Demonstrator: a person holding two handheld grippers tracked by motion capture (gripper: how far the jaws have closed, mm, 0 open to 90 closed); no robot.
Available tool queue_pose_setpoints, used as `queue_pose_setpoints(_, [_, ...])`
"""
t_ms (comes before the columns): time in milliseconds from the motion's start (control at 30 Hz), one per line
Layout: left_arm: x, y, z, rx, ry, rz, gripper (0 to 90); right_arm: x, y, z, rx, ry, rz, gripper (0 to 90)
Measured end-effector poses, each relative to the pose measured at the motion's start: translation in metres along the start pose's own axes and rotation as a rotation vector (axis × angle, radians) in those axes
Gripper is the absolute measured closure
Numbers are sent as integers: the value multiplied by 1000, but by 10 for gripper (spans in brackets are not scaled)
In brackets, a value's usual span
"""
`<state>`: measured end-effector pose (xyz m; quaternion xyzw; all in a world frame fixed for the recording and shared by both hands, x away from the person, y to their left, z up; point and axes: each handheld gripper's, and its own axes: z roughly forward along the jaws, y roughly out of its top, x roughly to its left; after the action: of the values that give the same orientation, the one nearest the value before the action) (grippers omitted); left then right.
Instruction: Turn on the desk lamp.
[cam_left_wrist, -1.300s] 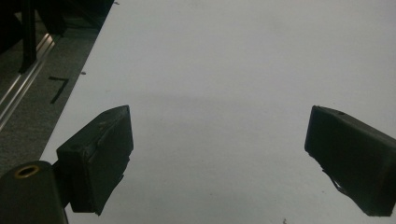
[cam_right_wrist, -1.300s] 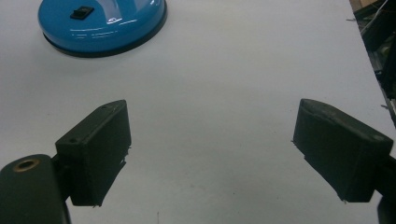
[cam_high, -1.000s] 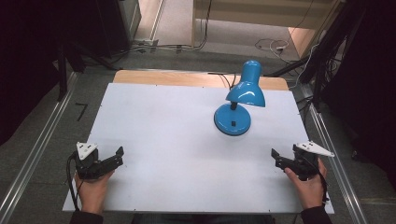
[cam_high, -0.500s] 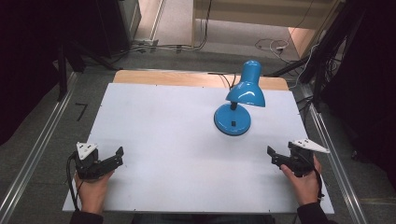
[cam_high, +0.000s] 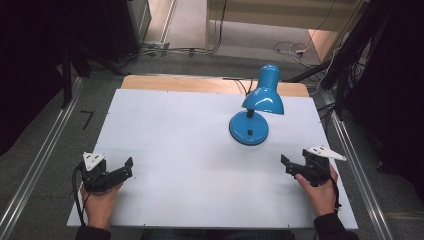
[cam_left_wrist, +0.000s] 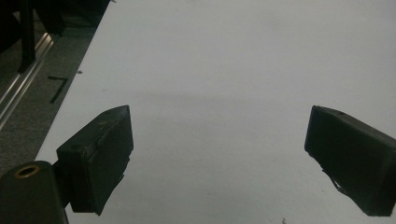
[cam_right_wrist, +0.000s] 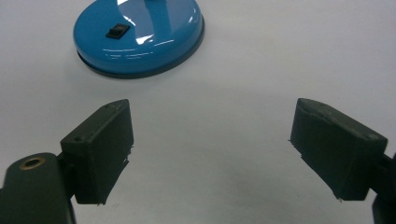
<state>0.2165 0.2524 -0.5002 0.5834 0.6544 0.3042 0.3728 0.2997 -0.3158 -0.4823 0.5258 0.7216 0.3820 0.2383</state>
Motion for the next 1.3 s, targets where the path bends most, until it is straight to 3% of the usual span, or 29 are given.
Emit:
queue_pose_setpoints(367, [0,-1,1,7,1,3,84,1,6,16,14,21,30,125])
queue_pose_setpoints(967, [1,-1,1,7,3,3,84,11,14,29,21,47,19,146])
queue_pose_setpoints(1300, [1,-1,1,11,8,-3,84,21,21,41,26,56,-3,212])
